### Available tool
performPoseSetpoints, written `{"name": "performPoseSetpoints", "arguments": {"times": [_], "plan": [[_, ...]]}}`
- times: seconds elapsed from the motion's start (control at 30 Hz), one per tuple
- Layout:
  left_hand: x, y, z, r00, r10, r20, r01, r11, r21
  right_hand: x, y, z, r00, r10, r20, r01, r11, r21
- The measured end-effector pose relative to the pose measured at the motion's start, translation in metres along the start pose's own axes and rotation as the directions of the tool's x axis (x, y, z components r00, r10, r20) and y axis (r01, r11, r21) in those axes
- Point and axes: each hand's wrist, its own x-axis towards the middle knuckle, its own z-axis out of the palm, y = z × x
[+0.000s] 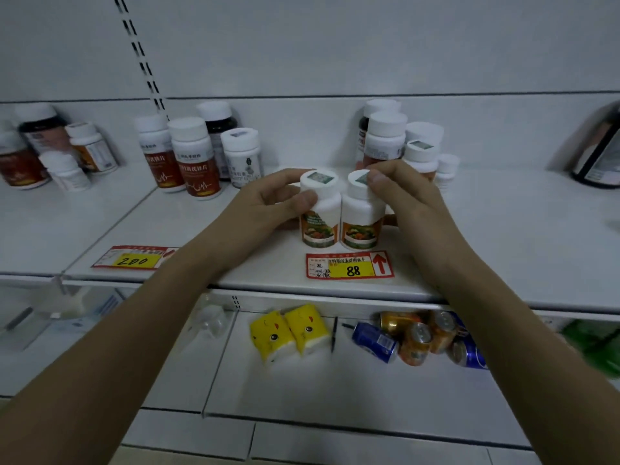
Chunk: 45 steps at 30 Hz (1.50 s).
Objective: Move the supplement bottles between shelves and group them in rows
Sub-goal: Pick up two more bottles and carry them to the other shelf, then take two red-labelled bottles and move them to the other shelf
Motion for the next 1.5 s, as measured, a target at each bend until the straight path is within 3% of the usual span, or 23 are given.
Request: {"name": "performPoseSetpoints", "arguments": {"times": [0.27,0.43,0.6,0.73,0.83,0.93,1.13,1.27,1.5], "plan": [[0.001,-0.001,-0.003,0.999,-0.019,-0.029,0.018,0.999,-0.04,0.002,0.006,0.001,1.0,0.012,-0.008,-0.011,1.0,0.012],[0.004,0.009,-0.007,0.982,-0.106,-0.155,0.107,0.994,0.0,0.007,-0.009,-0.005,0.983,-0.034,-0.183,0.029,0.999,-0.03],[-0.002,0.035,-0.015,0.946,-0.065,-0.319,0.157,0.949,0.272,0.028,-0.043,-0.008,0.985,-0.13,-0.116,0.1,0.966,-0.238],[-0.008,0.067,-0.04,0.927,0.01,-0.376,0.229,0.778,0.585,0.049,-0.081,0.022,0.982,-0.161,0.103,0.19,0.884,-0.426],[-0.019,0.095,-0.07,0.906,0.027,-0.422,0.334,0.564,0.755,0.061,-0.11,0.057,0.957,-0.157,0.244,0.269,0.792,-0.547],[-0.043,0.116,-0.107,0.887,0.021,-0.461,0.407,0.437,0.802,0.067,-0.134,0.099,0.938,-0.136,0.318,0.305,0.759,-0.576],[-0.121,0.137,-0.187,0.825,0.0,-0.565,0.524,0.374,0.765,0.06,-0.167,0.207,0.886,-0.123,0.448,0.383,0.737,-0.556],[-0.197,0.143,-0.245,0.783,-0.029,-0.622,0.581,0.394,0.713,0.043,-0.181,0.302,0.846,-0.111,0.522,0.426,0.731,-0.534],[-0.339,0.156,-0.34,0.691,-0.02,-0.722,0.687,0.327,0.649,-0.001,-0.215,0.472,0.765,-0.087,0.638,0.484,0.731,-0.481]]}}
